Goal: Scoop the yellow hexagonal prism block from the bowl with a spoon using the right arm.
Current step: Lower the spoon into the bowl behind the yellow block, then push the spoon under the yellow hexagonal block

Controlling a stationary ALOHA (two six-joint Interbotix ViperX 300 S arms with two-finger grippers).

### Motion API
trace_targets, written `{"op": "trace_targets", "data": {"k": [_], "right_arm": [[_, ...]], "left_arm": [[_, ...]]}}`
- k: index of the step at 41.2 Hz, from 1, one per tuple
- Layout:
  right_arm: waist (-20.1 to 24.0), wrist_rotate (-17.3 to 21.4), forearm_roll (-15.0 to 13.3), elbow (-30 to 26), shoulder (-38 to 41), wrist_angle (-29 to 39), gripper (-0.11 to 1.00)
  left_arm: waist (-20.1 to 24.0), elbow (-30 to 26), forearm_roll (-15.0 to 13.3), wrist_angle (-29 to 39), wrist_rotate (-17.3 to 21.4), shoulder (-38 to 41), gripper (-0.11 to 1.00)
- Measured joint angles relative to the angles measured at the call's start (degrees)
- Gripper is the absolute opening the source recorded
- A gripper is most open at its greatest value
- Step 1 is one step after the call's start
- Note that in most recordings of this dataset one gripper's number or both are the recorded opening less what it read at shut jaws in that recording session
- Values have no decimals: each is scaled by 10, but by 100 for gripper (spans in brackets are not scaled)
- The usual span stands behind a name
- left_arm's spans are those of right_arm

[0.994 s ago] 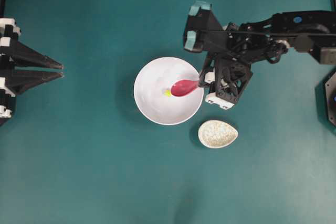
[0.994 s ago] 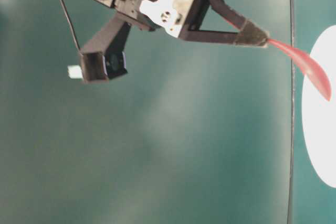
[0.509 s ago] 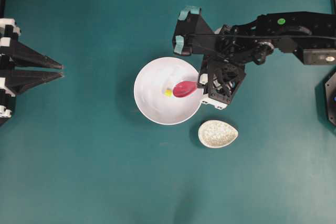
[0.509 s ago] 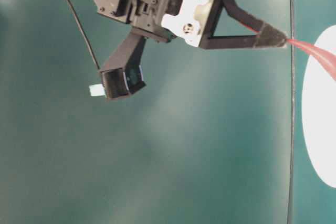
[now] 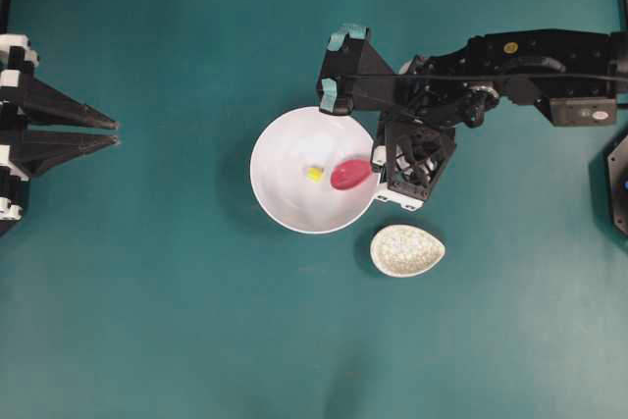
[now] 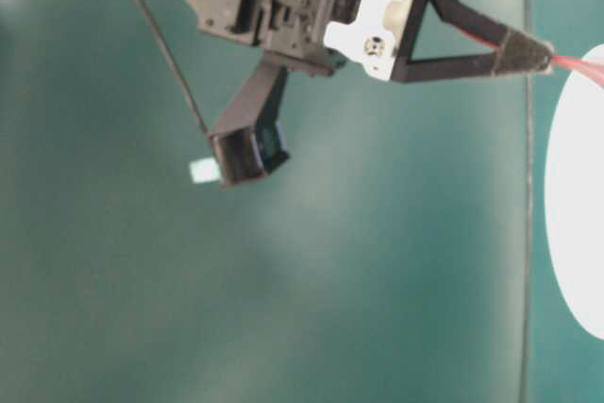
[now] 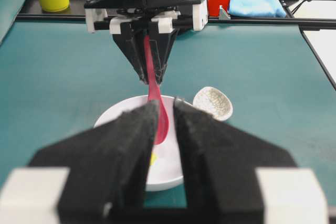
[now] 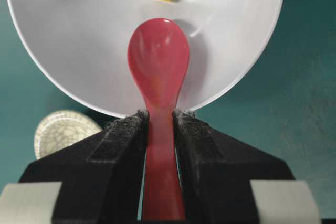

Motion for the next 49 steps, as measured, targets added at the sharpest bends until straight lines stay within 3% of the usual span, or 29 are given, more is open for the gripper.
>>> {"op": "trace_targets", "data": {"k": [49], "right_arm": [[1,6,-1,-21,45,-18,25]], "left_arm": [[0,0,-1,0,0,0,19]]}}
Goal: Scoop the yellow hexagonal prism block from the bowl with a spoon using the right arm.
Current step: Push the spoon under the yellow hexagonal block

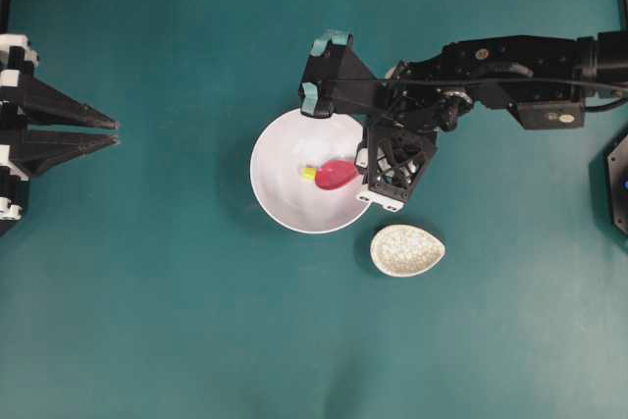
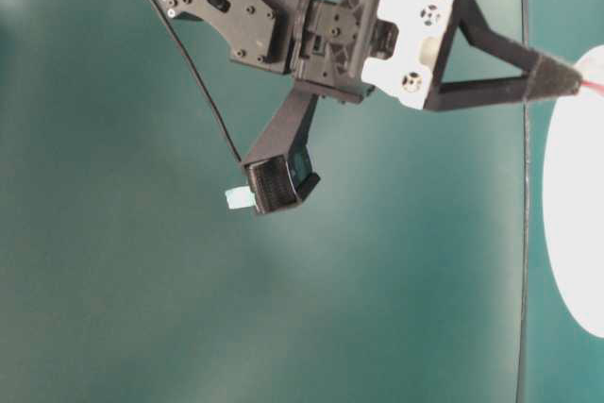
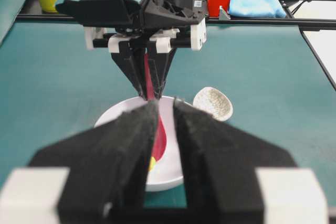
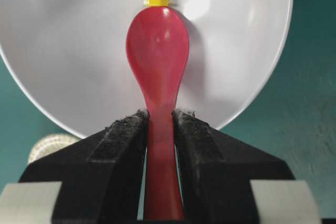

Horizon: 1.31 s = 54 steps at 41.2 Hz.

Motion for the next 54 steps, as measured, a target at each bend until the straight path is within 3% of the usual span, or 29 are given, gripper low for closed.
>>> {"op": "trace_targets", "data": {"k": [54], "right_arm": [[0,6,0,-1,11,-134,25]], "left_arm": [[0,-1,0,-1,0,-4,19]]}}
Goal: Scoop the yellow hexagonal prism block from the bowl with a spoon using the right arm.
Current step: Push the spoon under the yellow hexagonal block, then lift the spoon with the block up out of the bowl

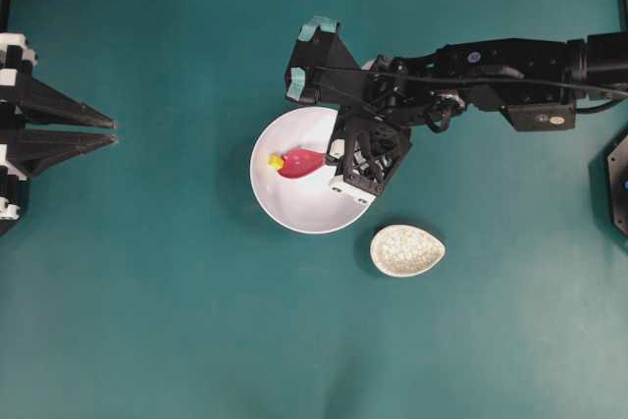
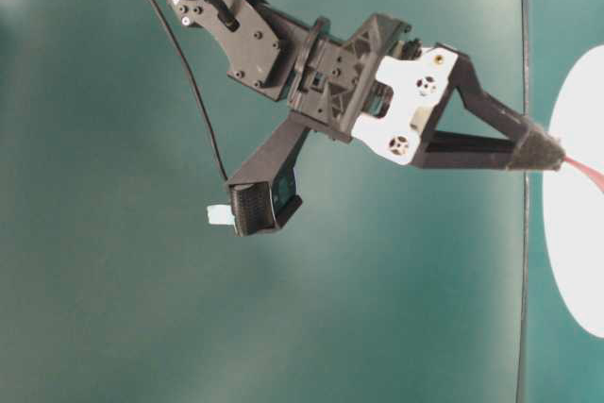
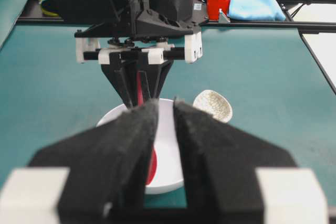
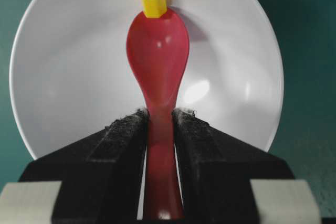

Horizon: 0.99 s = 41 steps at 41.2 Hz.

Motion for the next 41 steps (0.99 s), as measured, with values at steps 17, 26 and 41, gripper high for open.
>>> {"op": "trace_targets", "data": {"k": [17,26,41], "right_arm": [[0,-1,0,-10,0,-11,25],[0,-1,0,-12,0,-11,25],[0,-1,0,-17,0,-10,25]], "left_arm": [[0,0,0,1,0,0,19],[0,0,0,1,0,0,19],[0,0,0,1,0,0,19]]}}
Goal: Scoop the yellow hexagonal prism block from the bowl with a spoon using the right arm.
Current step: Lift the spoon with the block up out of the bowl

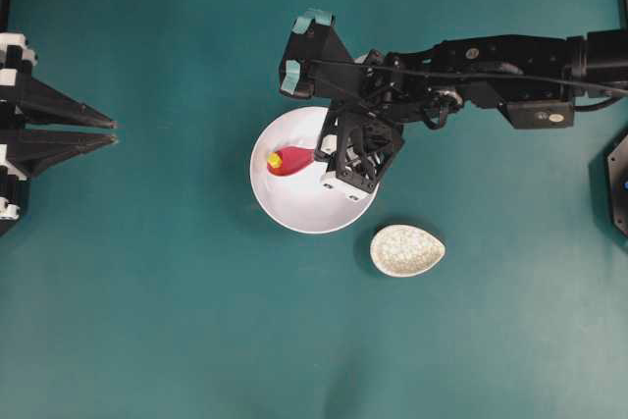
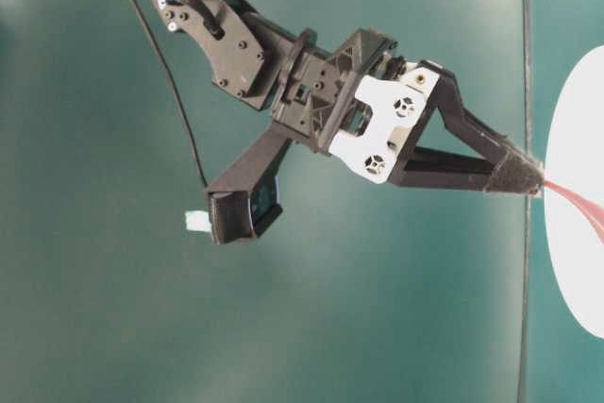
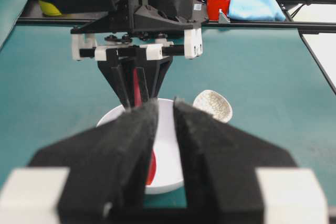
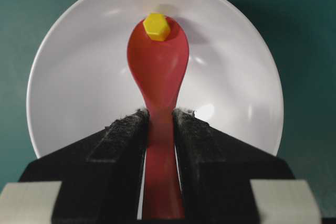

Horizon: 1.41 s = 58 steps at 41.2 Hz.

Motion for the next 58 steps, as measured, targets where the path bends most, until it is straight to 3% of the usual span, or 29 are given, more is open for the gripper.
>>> {"op": "trace_targets", "data": {"k": [39,58], "right_arm": [[0,-5,-2,25,-66,5,25],[1,-8,-2,125,-142,-124,25]], "left_arm": [[0,0,0,-1,-1,0,19],[0,0,0,0,-1,0,19]]}}
